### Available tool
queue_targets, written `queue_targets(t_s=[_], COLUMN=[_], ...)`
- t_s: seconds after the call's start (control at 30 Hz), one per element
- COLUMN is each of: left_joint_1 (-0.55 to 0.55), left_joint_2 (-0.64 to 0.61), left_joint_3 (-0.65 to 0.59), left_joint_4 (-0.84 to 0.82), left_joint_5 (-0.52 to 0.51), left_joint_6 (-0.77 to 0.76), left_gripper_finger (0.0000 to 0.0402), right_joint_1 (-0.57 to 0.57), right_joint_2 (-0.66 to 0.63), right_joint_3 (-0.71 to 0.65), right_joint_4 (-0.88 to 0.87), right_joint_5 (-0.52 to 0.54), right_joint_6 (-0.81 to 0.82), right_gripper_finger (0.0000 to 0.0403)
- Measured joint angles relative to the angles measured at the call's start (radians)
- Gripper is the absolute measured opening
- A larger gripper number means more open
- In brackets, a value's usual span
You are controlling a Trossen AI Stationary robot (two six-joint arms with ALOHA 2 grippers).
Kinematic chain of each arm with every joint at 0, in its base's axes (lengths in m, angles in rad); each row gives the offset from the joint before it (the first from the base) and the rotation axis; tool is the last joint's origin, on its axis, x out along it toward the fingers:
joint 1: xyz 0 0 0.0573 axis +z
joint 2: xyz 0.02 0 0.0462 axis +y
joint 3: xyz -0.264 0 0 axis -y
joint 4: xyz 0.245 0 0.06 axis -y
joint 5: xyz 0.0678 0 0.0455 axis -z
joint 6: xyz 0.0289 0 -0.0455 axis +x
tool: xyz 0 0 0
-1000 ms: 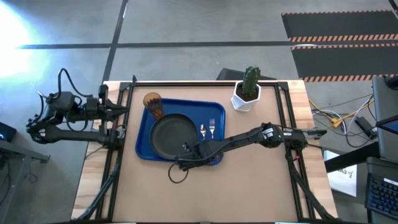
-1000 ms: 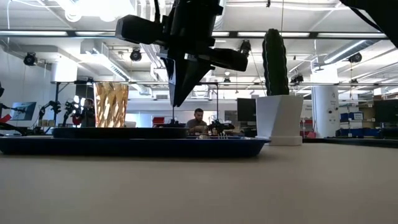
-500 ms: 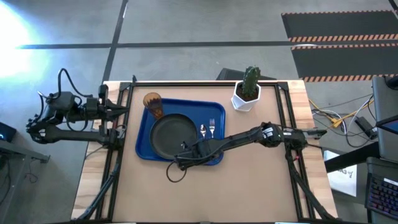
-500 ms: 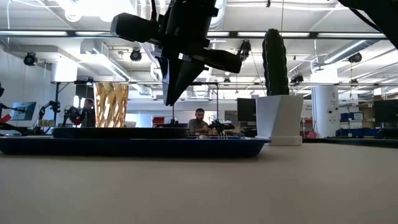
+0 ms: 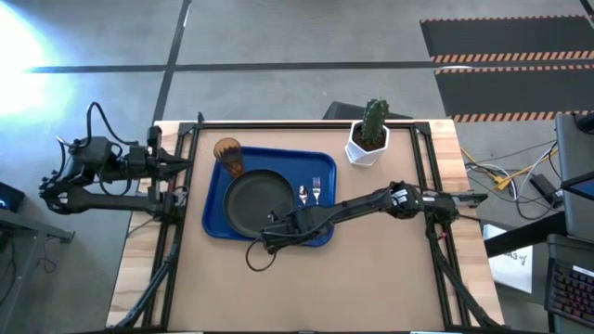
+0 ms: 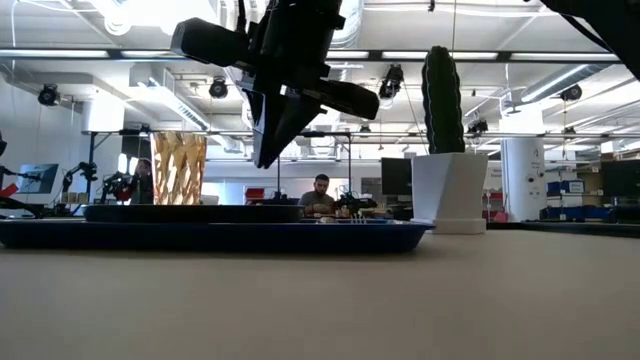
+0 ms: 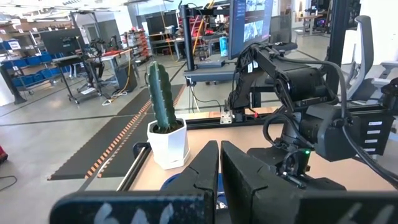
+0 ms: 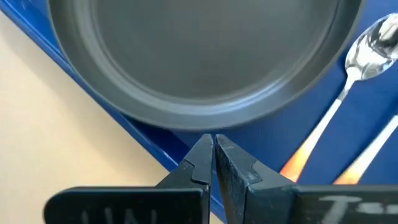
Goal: Pick and place plate/cup/fork/spoon on tray
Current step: Move the blue serving tray to the center of the table
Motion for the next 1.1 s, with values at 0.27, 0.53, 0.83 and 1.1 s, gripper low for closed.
queue_targets(t_s=[0.27, 0.53, 0.83, 1.1], left_joint_1=[0.0, 0.0, 0.0, 0.0], left_joint_2=[0.0, 0.0, 0.0, 0.0], left_joint_3=[-0.001, -0.002, -0.002, -0.002], left_joint_4=[0.0, 0.0, 0.0, 0.0], left_joint_5=[0.0, 0.0, 0.0, 0.0], left_joint_6=[0.0, 0.0, 0.001, 0.001], left_gripper_finger=[0.0, 0.0, 0.0, 0.0], right_joint_1=[-0.012, -0.013, -0.013, -0.016], right_joint_2=[0.0, 0.0, 0.0, 0.0], right_joint_3=[-0.001, -0.002, -0.003, -0.003], right_joint_4=[0.046, 0.062, 0.066, 0.067], right_joint_5=[0.009, 0.009, 0.009, 0.009], right_joint_6=[-0.017, -0.029, -0.038, -0.054], right_gripper_finger=[0.0009, 0.0009, 0.0009, 0.0009])
